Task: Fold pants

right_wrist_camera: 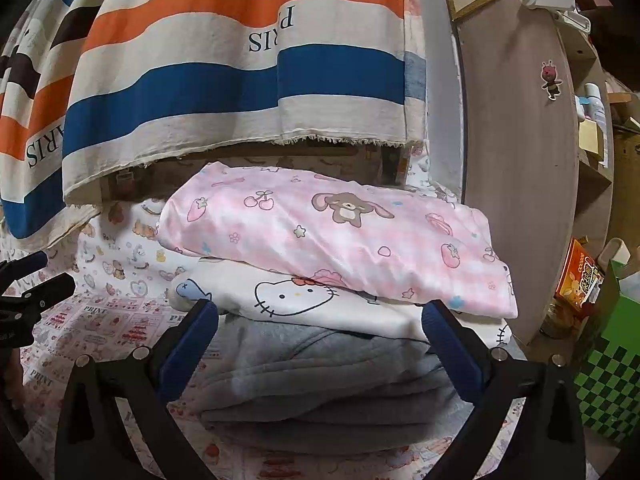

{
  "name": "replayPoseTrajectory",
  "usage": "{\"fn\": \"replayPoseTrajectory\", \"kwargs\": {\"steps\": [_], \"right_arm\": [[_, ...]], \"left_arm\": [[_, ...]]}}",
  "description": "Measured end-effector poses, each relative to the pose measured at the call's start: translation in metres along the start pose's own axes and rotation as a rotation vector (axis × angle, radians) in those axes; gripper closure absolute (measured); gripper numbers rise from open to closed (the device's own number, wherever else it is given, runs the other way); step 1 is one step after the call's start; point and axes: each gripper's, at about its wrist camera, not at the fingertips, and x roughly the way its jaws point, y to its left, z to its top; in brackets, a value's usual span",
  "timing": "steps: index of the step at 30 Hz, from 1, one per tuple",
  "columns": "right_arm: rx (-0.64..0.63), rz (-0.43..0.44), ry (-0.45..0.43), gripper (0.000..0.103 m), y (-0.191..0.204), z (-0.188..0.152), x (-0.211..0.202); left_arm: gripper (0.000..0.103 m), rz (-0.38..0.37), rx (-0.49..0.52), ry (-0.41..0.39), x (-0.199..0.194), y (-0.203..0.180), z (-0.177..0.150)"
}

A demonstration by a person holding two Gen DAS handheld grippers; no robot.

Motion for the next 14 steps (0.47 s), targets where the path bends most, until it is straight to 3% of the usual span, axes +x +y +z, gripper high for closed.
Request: {"fn": "replayPoseTrajectory", "kwargs": {"steps": [14], "right_arm": [[-0.001, 0.001, 0.0, 0.0, -0.0005, -0.0001, 0.0001]], "left_arm": [[0.001, 0.003, -0.005, -0.002, -0.001, 0.001, -0.0002]]}}
